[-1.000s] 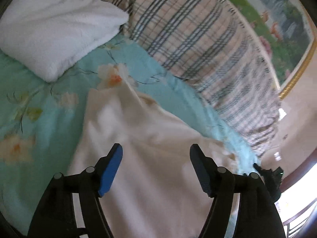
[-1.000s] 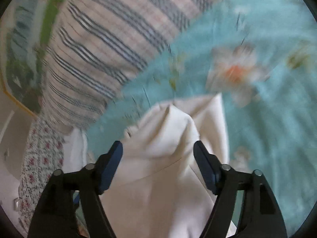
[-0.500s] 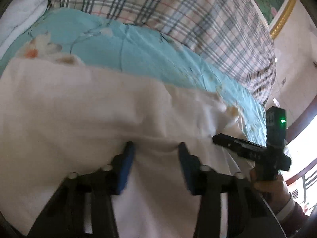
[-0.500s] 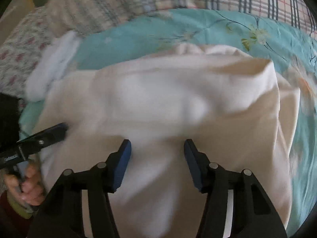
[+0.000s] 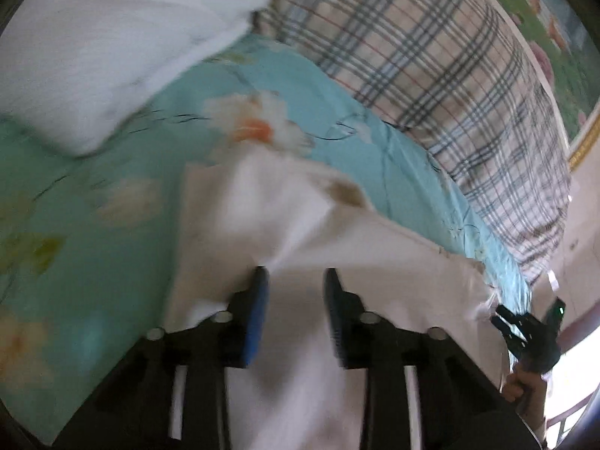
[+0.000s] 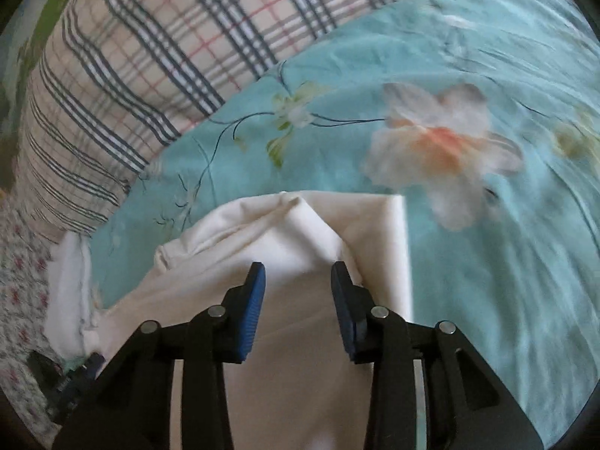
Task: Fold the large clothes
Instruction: 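Lay the hem onto the hood end with both grippers and release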
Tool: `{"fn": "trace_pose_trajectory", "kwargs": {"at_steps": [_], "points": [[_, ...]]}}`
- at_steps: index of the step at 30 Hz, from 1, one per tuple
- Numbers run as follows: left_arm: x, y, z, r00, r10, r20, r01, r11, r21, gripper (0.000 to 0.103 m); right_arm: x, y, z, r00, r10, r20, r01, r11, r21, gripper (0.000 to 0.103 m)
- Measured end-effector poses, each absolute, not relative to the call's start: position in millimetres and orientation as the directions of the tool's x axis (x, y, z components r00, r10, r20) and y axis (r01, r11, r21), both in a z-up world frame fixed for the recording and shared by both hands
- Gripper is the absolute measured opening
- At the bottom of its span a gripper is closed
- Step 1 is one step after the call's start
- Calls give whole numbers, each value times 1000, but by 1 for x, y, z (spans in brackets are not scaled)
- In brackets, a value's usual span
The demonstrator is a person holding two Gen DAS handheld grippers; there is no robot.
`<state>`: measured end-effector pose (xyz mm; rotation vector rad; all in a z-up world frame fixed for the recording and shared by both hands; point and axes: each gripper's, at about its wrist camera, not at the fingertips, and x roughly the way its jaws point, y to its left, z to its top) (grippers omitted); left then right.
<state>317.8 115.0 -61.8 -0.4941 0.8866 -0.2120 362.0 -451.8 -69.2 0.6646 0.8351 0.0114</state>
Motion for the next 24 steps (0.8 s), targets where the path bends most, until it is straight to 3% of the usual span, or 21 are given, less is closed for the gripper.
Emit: {"fn": "trace_pose_trajectory", "kwargs": {"at_steps": [1, 7, 12, 15, 19, 24], "points": [[304, 122, -58, 632, -375, -679, -34, 861, -508, 54, 354, -451, -66, 685, 255, -682, 241, 805, 542, 38], [223, 121, -42, 638, -461, -617, -3, 799, -601, 63, 296, -431, -55, 683, 351, -641, 141, 797, 587, 40], [174, 99, -51, 577, -517, -632, 22, 783, -621, 67, 251, -401, -63, 644, 419, -640, 72, 800, 596, 41], [159, 106, -69, 557, -483, -676, -35, 799, -600, 67, 231, -392, -70, 619, 442, -649, 62, 797, 601, 41], [153, 126, -76, 568, -495, -657, -104, 749, -654, 62, 217, -389, -76, 592, 439, -676, 71, 807, 586, 42], [149, 126, -73, 586, -481, -652, -155, 724, -672, 74, 207, -390, -66, 608, 434, -665, 62, 809, 585, 42]]}}
